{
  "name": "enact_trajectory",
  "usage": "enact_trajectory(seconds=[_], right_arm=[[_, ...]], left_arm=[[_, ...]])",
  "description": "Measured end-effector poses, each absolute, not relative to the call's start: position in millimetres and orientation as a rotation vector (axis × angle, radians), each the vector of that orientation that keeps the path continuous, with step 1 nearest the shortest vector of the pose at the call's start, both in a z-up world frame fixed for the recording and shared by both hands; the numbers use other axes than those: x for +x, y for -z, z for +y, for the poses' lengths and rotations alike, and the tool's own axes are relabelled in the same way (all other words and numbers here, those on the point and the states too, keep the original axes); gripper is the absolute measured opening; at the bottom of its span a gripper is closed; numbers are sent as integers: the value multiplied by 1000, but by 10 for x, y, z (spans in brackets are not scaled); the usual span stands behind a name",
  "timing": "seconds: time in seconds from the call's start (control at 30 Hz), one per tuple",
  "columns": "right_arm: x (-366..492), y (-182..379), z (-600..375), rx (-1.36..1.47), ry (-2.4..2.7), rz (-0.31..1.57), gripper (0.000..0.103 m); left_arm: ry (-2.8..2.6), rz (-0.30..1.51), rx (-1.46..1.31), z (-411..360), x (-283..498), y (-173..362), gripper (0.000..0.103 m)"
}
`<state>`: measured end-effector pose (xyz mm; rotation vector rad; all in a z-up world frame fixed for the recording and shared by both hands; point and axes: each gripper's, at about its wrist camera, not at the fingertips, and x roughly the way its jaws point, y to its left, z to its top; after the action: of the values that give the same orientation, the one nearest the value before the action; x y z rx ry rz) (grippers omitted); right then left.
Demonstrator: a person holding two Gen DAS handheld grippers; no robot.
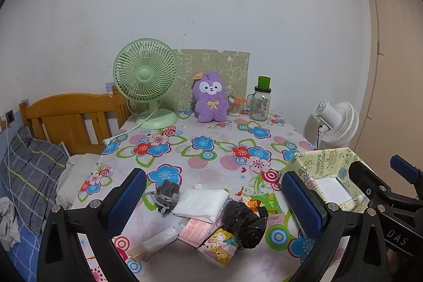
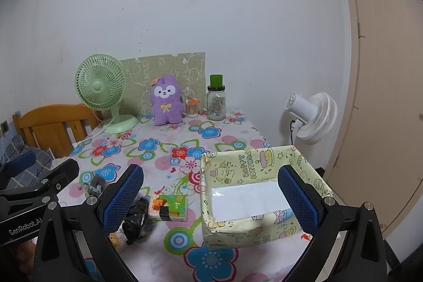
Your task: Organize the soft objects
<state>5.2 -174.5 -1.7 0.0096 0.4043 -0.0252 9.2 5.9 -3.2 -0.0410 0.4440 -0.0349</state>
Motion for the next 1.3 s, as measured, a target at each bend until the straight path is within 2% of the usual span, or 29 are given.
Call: enact_trajectory(seconds=[1.13, 1.3], right_arm=[[54, 21, -1748, 16, 24, 403, 102], [81, 41, -1722, 16, 16, 411, 99]], left_arm=[[24, 449, -30, 46, 112, 37, 103], [21, 457, -23, 50, 132, 82, 103]])
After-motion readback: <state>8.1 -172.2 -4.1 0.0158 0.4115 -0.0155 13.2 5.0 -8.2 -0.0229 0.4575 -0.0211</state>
